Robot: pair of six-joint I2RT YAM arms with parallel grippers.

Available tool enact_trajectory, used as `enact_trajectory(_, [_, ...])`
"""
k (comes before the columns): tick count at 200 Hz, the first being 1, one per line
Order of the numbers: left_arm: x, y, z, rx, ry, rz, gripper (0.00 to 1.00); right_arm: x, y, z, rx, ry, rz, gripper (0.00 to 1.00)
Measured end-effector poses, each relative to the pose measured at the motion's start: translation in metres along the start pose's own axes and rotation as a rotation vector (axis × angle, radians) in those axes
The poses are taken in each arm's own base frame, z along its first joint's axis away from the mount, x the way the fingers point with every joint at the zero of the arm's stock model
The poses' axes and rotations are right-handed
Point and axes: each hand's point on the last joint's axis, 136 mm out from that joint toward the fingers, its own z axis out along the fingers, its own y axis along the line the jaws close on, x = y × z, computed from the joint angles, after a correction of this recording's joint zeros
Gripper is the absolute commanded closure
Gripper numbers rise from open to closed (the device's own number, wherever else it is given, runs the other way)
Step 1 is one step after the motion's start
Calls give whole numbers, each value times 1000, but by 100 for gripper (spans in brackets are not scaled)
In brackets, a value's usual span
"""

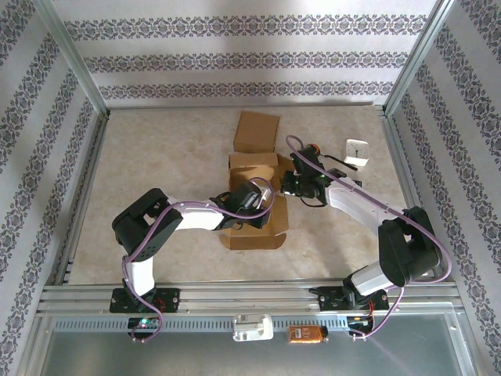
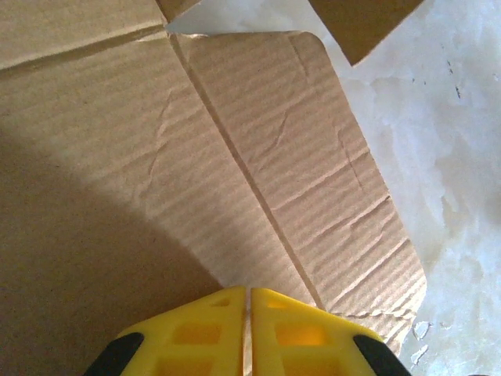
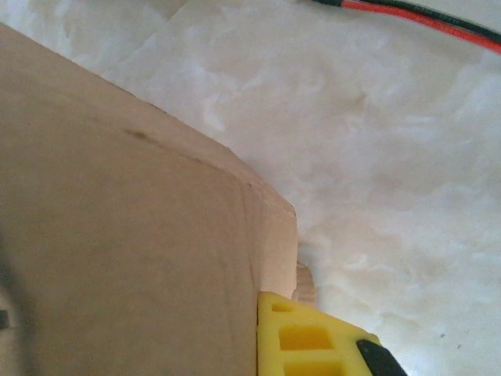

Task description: Fold the paper box

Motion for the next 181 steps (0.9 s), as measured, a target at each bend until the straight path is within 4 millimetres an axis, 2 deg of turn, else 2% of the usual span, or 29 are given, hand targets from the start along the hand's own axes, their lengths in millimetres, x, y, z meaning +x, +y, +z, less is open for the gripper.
enact_trajectory(45, [-1, -1, 0, 3, -5, 1, 90, 7, 7, -1, -26, 48, 65, 90])
enact_trajectory(86, [-1, -1, 0, 6, -3, -2, 90, 19, 9, 11, -21, 63, 110, 89])
enact_trajectory(119, [-7, -3, 3, 13, -10, -2, 89, 21, 13, 21, -33, 36, 121, 87])
enact_trajectory(140, [-12, -5, 5, 17, -15, -6, 85, 28, 16, 33, -26, 41, 107, 86])
enact_trajectory(181, [-17, -7, -2, 25, -33, -19, 77, 25, 13, 36, -26, 6, 105, 86])
